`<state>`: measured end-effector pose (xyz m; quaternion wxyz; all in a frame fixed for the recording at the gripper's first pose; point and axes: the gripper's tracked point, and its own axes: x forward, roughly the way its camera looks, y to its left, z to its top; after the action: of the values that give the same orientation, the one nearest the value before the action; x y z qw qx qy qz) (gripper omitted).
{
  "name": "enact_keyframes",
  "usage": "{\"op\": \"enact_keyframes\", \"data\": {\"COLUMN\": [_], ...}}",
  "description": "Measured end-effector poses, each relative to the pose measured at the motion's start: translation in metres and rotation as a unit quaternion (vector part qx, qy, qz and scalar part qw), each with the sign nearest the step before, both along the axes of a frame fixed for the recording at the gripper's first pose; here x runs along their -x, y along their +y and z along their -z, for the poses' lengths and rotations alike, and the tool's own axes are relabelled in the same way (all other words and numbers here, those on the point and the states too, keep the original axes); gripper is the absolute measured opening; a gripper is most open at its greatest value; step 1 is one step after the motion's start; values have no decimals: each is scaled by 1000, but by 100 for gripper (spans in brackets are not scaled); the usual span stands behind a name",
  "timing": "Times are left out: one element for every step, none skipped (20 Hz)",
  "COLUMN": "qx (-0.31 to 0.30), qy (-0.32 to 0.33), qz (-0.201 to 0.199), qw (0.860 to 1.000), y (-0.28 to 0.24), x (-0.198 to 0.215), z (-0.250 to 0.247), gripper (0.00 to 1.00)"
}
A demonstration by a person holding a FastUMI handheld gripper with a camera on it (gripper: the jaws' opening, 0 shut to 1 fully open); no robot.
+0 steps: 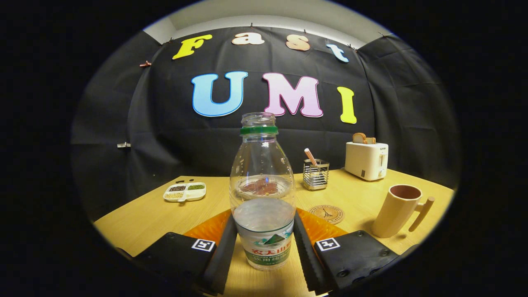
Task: Take the bottle from table, then pour the juice into the cup, finally place the bottle on the coaster
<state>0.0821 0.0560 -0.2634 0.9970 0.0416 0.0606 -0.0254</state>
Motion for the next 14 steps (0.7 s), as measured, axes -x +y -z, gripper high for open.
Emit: {"op": "enact_keyframes", "data": {"qx": [-5, -9, -14, -20, -30, -48, -71, -94, -116, -139, -159, -174, -189, -206], "qy": [-4, -6, -7, -7, -6, -3, -3, -4, -6, -6, -5, -6, -3, 1], "qz": [0, 0, 0, 0, 1, 4, 10, 17, 26, 31, 37, 40, 42, 44], "qw": [1000, 1000, 1000, 1000, 1000, 999, 997, 995, 993, 990, 987, 984, 981, 978], "y": [1, 0, 0, 1, 0, -3, -6, -9, -14, -17, -21, -24, -27, -29], "x": [0, 0, 0, 1, 1, 3, 5, 7, 7, 7, 6, 6, 4, 4], "z": [-6, -12, -17, -20, -24, -26, -30, -34, -38, -40, -43, -44, -44, -42], "gripper": [73, 73, 73, 73, 73, 73, 73, 73, 73, 73, 73, 73, 73, 73]}}
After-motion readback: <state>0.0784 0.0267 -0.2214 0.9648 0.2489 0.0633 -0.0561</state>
